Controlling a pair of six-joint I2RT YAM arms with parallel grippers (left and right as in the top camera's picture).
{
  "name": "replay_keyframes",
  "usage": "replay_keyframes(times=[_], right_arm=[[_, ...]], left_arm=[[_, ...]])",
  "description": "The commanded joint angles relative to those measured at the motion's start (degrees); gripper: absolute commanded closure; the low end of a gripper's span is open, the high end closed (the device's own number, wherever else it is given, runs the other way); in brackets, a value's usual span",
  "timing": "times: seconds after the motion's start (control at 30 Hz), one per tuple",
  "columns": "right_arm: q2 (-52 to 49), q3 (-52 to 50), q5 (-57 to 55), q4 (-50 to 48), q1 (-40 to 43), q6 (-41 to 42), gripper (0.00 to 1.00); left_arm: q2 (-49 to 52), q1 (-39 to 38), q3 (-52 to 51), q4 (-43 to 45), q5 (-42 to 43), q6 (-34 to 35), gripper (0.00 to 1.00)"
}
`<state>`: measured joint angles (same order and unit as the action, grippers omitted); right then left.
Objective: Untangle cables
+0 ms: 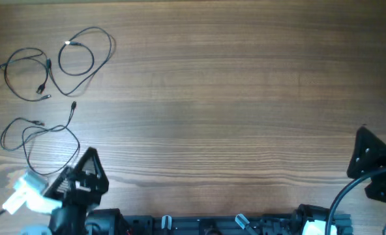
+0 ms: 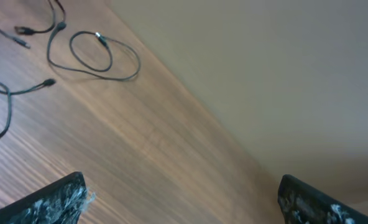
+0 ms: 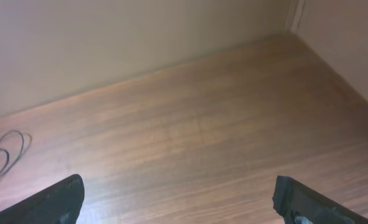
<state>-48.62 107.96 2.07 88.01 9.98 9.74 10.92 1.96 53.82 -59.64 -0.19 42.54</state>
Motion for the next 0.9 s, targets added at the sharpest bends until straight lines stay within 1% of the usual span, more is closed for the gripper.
replay_keyframes(times=[0.0, 0.17, 0.33, 0.47, 0.57, 0.63, 0.7, 0.8, 0.87], right_arm=[[0.3, -0.1, -0.8, 2.2, 0.2, -0.6, 0.00], [0.3, -0.1, -0.8, 3.2, 0.2, -0.6, 0.00], [0.3, -0.1, -0.9, 3.7, -0.6, -0.8, 0.00], [0.3, -0.7, 0.9, 3.6, -0.8, -0.7, 0.00], [1.1, -3.9, 1.8, -2.0, -0.8, -0.8, 0.00], [3.4, -9.2, 2.9, -8.3, -0.8, -0.8, 0.00], [5.8, -15.0, 3.8, -11.5, -0.8, -0.8, 0.00], [13.3, -30.1, 4.0, -20.5, -0.8, -0.8, 0.00], [20.8, -42.3, 4.0, -29.4, -0.8, -1.4, 0.00]], left_arm=[[-1.9, -0.2, -0.8, -3.8, -1.0, 0.3, 0.00], [-1.9, -0.2, -0.8, -19.5, -1.0, 0.3, 0.00], [-1.9, -0.2, -0.8, -31.4, -1.0, 0.3, 0.00], [-1.9, -0.2, -0.8, -34.4, -1.0, 0.3, 0.00], [-1.9, -0.2, -0.8, -34.4, -1.0, 0.3, 0.00], [-1.9, -0.2, -0.8, -34.4, -1.0, 0.3, 0.00], [-1.9, -0.2, -0.8, -34.4, -1.0, 0.3, 0.00], [-1.9, -0.2, -0.8, -34.4, -1.0, 0.3, 0.00], [-1.9, -0.2, -0.8, -34.4, -1.0, 0.3, 0.00]])
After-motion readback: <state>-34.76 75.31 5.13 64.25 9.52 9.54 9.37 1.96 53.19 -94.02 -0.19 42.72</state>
